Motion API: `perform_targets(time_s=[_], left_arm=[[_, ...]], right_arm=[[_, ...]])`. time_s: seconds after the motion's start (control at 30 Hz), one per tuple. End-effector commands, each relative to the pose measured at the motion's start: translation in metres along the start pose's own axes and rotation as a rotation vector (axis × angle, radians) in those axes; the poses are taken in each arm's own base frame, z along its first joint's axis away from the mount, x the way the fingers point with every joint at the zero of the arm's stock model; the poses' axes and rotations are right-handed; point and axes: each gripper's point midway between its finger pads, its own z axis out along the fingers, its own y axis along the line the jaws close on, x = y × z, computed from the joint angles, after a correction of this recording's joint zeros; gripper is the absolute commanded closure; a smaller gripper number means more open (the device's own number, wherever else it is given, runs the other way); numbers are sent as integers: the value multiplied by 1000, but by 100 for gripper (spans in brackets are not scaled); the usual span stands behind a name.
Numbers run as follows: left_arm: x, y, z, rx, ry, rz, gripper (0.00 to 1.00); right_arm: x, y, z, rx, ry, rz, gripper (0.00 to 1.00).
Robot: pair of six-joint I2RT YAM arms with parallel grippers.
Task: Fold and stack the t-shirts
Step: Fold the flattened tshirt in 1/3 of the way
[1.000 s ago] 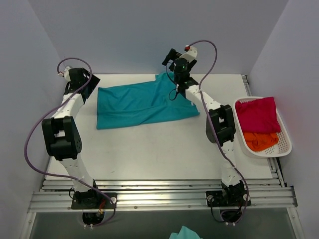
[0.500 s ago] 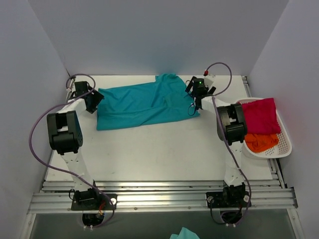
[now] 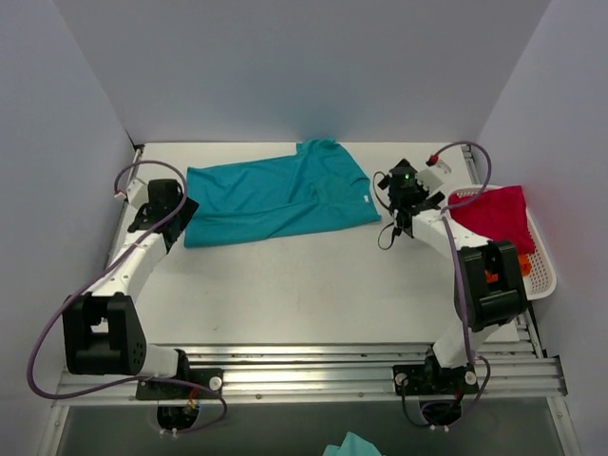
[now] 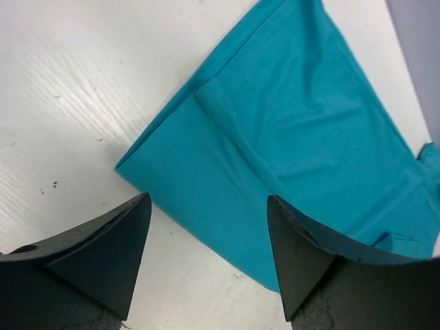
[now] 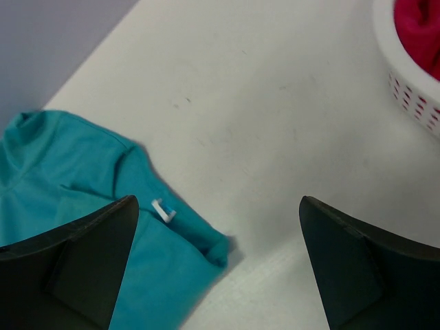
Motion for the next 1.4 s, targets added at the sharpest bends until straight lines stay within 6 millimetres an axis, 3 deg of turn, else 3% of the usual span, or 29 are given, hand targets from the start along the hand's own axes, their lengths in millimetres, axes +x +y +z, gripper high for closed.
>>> perform_targets(time_s=[0.0,0.07,0.1,0.23,0.33,0.63,0.87,1.07,1.2,1.27,1.3,1.37], left_arm=[[23,30,-3,-79,34,6,23],[31,29,-5,-48,45,-6,23],[41,38,-3,-59,68,-2,23],[59,40,4,-34,110,-11,23],[66,42,10,-38,121,-6,23],[78,40,35,-51,140,-3,23],[80,36,54,-69,136,5,24],[84,35,68,-87,143,9,24],[86,34,72,-94,144,6,31],[88,36,74,-102,147,6,37],[88,36,74,-103,146,7,44],[90,39,76,-112,148,7,50]], right_arm=[[28,-32,-18,63,69,6,2],[40,-28,-30,31,87,9,2],[48,-33,-37,26,99,5,2],[78,-17,-60,-50,134,-25,2],[92,-8,-64,-76,151,-40,2],[120,-2,-37,-39,179,-86,1],[144,-7,-2,-31,213,-90,2],[148,-8,17,-35,222,-72,4],[148,-6,21,-41,228,-65,17],[152,-9,22,-49,244,-65,47],[153,-7,21,-60,250,-60,68],[155,-10,21,-61,259,-60,79]])
